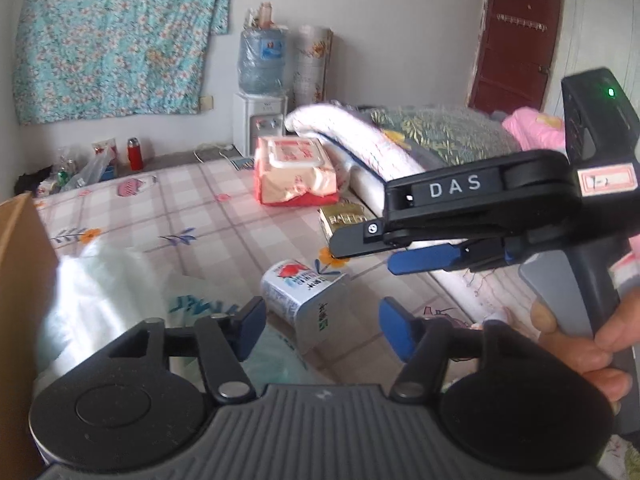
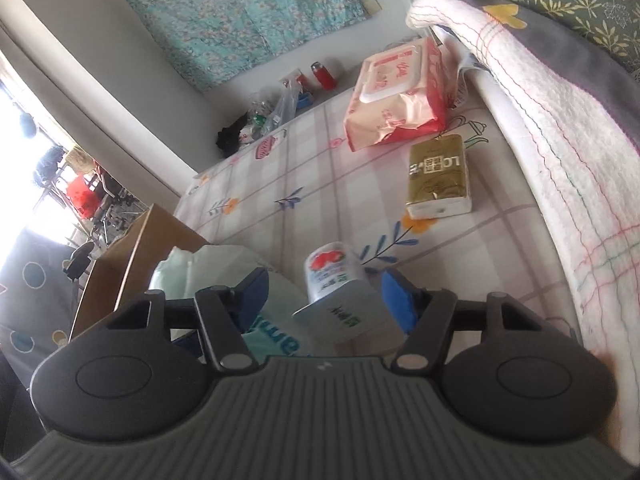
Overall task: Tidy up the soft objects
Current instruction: 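Move the right tool back to the white yogurt cup on the bed, then grasp the white yogurt cup with the right tool and lift it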
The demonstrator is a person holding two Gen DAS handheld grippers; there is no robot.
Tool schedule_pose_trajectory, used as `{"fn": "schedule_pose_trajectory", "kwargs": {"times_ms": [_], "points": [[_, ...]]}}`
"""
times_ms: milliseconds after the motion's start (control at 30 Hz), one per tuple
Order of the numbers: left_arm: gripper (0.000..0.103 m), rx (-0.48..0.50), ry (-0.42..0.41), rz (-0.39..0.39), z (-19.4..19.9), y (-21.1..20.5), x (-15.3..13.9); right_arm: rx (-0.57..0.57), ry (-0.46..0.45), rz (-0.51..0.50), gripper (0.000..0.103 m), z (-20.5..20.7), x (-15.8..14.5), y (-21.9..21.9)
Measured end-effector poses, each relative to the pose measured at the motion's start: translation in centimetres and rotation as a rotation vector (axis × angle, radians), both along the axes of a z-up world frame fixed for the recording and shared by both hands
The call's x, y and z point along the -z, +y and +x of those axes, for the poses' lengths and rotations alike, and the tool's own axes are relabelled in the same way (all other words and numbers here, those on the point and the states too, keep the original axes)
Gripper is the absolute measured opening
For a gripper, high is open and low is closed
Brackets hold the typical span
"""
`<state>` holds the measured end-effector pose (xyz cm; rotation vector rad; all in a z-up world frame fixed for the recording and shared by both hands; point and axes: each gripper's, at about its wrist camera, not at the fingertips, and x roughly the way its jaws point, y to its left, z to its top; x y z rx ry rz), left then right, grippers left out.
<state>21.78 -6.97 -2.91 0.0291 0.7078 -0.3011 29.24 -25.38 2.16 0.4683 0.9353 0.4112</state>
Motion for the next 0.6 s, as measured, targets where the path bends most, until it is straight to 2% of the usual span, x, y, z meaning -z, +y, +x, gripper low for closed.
{"fn": "schedule_pose_trajectory", "kwargs": {"times_ms": [133,400,467,600], "points": [[0.045,0.007,0.051,0.036,2.1,-0.9,1.5,-0.008,0.043,0.019,0.056,1.7,1.7,-0.3],[0.03,-0.036,0.138,0.076,4.6,-0.9,3.5,-0.034,0.12,0.064,0.051,3.4,4.6,0.4],[0.021,-0.042,0.149,0.082,4.9,-1.1,3.8,-0.04,0.136,0.077,0.049,3.8,5.3,0.6],[0.019,-0.054,0.162,0.067,5.0,-1.0,3.9,-0.048,0.149,0.099,0.049,3.8,5.6,0.7]]}}
